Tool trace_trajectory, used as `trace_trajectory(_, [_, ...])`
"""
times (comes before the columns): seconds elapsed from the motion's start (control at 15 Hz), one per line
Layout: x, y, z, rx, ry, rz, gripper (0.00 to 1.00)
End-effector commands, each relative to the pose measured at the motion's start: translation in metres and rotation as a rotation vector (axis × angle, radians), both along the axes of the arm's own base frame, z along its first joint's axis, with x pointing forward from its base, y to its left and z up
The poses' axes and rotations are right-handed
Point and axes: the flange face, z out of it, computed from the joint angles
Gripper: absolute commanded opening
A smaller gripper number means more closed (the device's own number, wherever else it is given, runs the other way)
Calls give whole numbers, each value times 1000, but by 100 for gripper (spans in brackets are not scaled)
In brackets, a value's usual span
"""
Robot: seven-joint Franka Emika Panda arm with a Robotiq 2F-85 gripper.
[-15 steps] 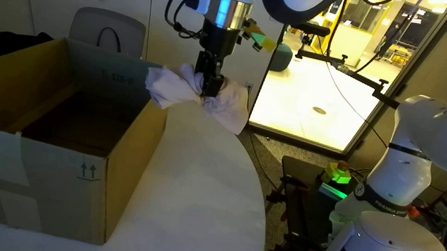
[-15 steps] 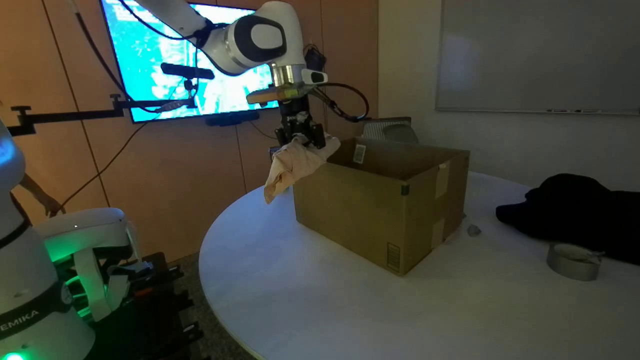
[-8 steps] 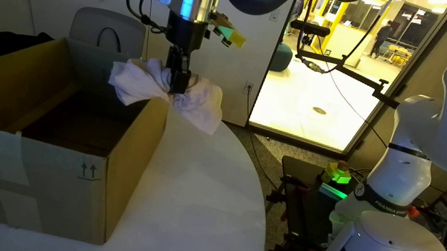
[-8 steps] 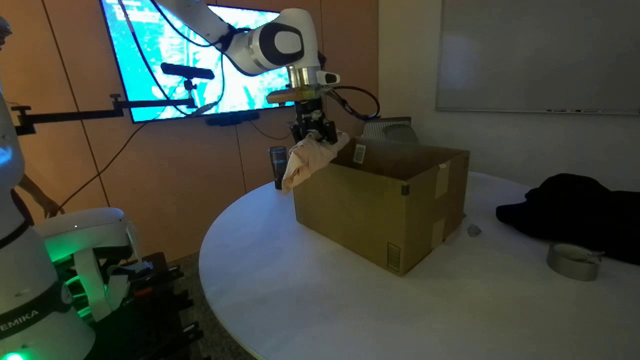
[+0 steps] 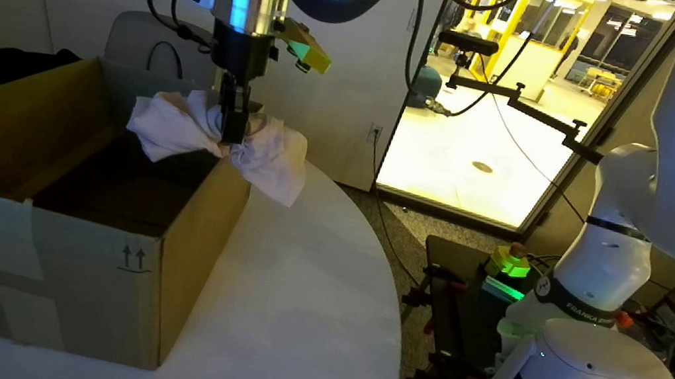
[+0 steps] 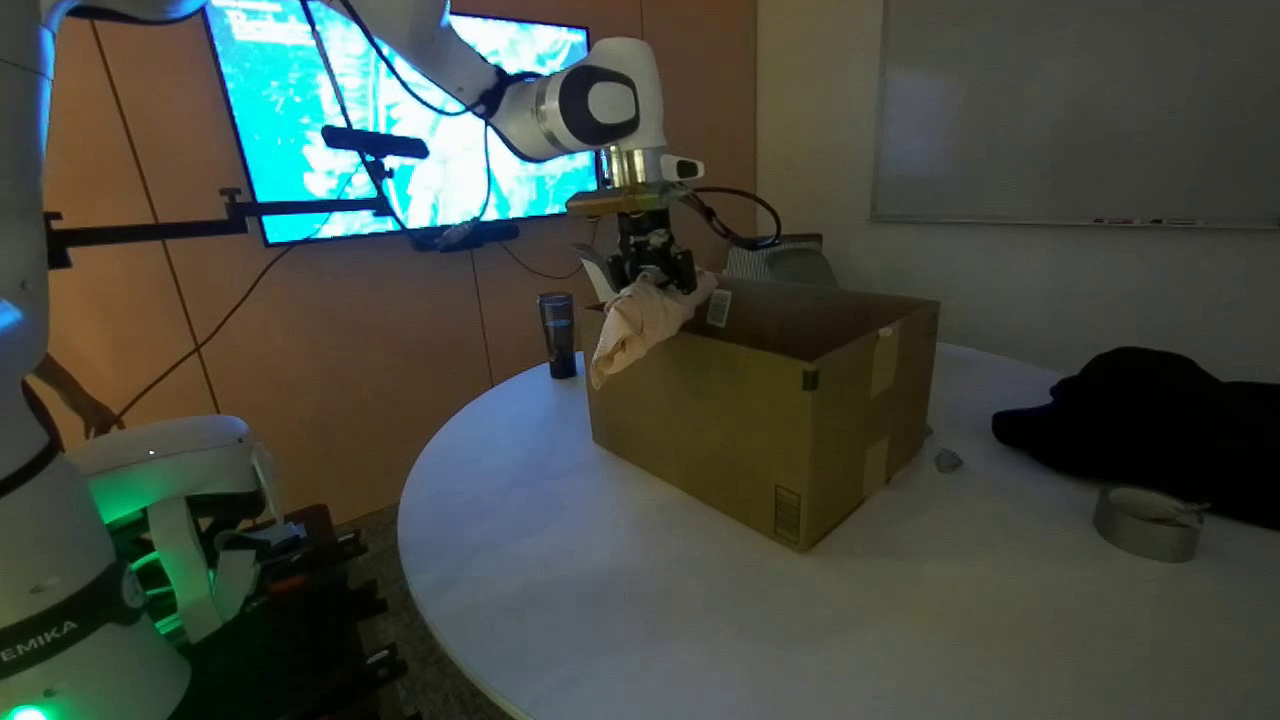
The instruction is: Put the marker on the towel, fold the towel then put it in the box
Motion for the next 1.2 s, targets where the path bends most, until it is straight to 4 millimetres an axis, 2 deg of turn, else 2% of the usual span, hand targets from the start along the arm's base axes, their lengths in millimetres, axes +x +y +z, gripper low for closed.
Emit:
trace_trajectory(0.0, [24, 7, 5, 0, 16, -18, 0])
trace_trajectory(0.6, [68, 25, -2, 2, 39, -54, 0])
trace_trajectory(1.13, [88, 32, -9, 3, 59, -56, 0])
